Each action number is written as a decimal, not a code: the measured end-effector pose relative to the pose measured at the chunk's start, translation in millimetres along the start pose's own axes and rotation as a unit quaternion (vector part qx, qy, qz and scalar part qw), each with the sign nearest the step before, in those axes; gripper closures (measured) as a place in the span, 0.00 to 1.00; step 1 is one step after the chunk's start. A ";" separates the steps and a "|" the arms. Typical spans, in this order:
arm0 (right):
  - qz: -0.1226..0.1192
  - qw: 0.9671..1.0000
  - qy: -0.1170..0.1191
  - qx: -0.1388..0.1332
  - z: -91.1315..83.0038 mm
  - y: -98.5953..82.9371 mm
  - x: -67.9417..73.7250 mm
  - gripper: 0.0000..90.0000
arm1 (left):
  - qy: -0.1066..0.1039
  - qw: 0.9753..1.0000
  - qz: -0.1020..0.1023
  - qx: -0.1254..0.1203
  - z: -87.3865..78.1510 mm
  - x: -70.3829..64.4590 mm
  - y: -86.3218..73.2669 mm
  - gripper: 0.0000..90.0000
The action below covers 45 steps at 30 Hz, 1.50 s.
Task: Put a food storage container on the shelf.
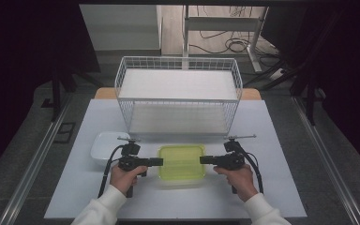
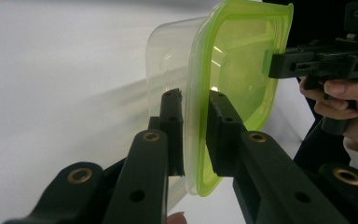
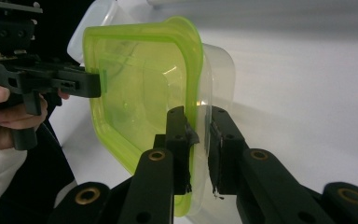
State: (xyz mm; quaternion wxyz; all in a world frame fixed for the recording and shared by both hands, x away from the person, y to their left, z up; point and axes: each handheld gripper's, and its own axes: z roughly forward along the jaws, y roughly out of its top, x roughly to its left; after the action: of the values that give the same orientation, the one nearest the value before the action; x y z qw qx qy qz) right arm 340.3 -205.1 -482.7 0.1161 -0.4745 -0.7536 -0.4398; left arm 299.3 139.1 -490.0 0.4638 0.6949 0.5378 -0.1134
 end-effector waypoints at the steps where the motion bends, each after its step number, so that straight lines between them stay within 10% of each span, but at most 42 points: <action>1: -0.004 1.000 -0.001 -0.003 -1.6 0.7 2.2 0.87 | 0.002 1.000 0.004 -0.003 -1.7 -2.1 0.5 0.87; 8: -0.037 0.999 -0.001 -0.027 -14.3 4.7 17.6 0.87 | 0.012 0.999 0.039 -0.020 -15.2 -19.5 3.4 0.87; 45: -0.110 0.992 -0.015 -0.062 -31.5 18.4 47.0 0.87 | 0.026 0.996 0.080 -0.043 -40.4 -42.6 15.9 0.87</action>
State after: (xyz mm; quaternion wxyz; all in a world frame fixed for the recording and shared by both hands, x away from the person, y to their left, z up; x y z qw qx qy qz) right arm 323.2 -197.7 -426.3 0.0264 -0.4019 -0.7739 -0.4888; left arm 282.3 142.9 -431.7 0.4863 0.7179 0.4969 -0.0346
